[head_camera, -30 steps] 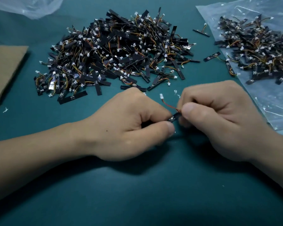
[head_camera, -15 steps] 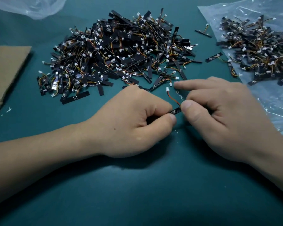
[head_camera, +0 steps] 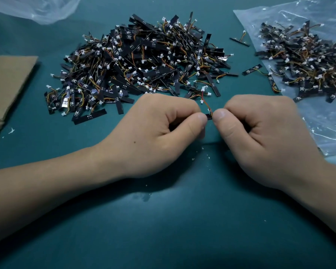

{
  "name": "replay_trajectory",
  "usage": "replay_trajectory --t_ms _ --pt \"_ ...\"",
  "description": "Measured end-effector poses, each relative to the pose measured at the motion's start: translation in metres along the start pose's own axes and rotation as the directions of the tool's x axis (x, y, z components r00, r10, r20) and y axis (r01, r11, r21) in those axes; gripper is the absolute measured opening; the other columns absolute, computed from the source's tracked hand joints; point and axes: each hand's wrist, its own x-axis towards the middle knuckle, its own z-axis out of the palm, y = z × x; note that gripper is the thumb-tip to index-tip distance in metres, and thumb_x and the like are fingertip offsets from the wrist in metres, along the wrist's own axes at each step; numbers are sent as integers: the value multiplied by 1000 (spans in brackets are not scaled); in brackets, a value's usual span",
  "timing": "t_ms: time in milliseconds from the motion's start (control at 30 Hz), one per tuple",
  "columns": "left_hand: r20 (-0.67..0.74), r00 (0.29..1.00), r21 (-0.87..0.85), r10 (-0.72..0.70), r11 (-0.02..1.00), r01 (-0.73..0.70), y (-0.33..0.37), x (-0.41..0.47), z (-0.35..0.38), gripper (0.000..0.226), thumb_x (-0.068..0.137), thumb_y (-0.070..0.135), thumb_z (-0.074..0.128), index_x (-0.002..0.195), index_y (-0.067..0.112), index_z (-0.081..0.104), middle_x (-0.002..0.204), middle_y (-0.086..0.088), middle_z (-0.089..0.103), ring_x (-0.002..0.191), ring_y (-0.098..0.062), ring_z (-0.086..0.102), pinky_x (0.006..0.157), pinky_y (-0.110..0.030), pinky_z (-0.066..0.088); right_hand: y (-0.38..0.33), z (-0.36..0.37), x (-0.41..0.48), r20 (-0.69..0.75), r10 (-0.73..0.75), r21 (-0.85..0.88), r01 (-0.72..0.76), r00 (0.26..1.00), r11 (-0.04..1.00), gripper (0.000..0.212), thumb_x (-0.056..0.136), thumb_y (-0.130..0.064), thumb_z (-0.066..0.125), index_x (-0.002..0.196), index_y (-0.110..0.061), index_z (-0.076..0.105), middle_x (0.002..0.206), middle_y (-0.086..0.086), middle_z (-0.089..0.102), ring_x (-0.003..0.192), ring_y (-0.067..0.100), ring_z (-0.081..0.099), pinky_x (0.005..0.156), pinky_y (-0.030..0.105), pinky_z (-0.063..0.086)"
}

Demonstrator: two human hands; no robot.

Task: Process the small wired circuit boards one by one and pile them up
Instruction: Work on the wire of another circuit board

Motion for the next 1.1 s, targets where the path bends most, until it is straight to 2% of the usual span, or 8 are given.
replay_trajectory --t_ms 67,200,333,467,667,833,933,1100 --pt "-2 1000 -54 -27 998 27 -1 1 -1 25 98 21 54 80 15 69 54 -3 54 51 -16 51 52 -30 44 0 0 0 22 -10 31 9 1000 999 48 99 -44 43 60 -17 36 53 -4 36 54 18 43 50 44 37" --pt "24 997 -175 -71 982 74 -3 2 -2 23 94 18 56 79 13 73 49 -3 53 46 -17 53 48 -28 44 4 -2 1 93 -36 170 20 995 985 48 100 -37 43 61 -9 45 52 4 38 50 19 40 50 43 36" --pt "59 996 -198 -65 977 75 -3 1 -3 25 95 16 55 80 14 75 48 -2 53 43 -16 55 48 -23 42 5 -3 0 105 -97 253 68 990 965 45 100 -30 43 59 -15 37 51 2 31 48 11 31 47 26 27" --pt "57 997 -150 -51 987 59 -1 1 -3 27 95 16 56 74 19 72 49 -4 53 45 -14 52 48 -26 40 7 -4 0 155 -126 266 81 980 960 49 100 -31 41 60 -3 44 51 6 37 48 18 36 49 34 32" --pt "77 996 -117 -49 991 58 1 2 -4 28 95 17 55 70 22 68 51 -4 54 50 -23 54 51 -37 43 9 -5 0 208 -132 301 66 969 951 50 98 -32 39 61 -1 50 52 11 45 49 23 43 53 41 37" --pt "68 996 -136 -60 988 69 0 1 -4 28 95 13 54 69 13 65 51 2 54 49 -14 54 52 -30 44 8 -5 2 214 -116 332 40 970 943 42 98 -35 41 67 -16 62 57 2 57 56 20 55 56 32 43" --pt "76 995 -164 -60 984 72 0 1 -4 28 96 12 54 71 18 66 50 1 56 46 -16 59 50 -27 46 8 -5 3 215 -113 351 31 970 936 40 97 -34 44 67 -13 61 56 4 54 55 21 53 55 34 42" --pt "92 995 -187 -29 981 46 1 0 -6 29 96 11 54 72 20 66 51 0 56 47 -20 59 49 -30 46 7 -6 3 233 -117 422 8 965 907 39 96 -32 45 66 -14 61 55 4 57 52 18 56 52 26 42"
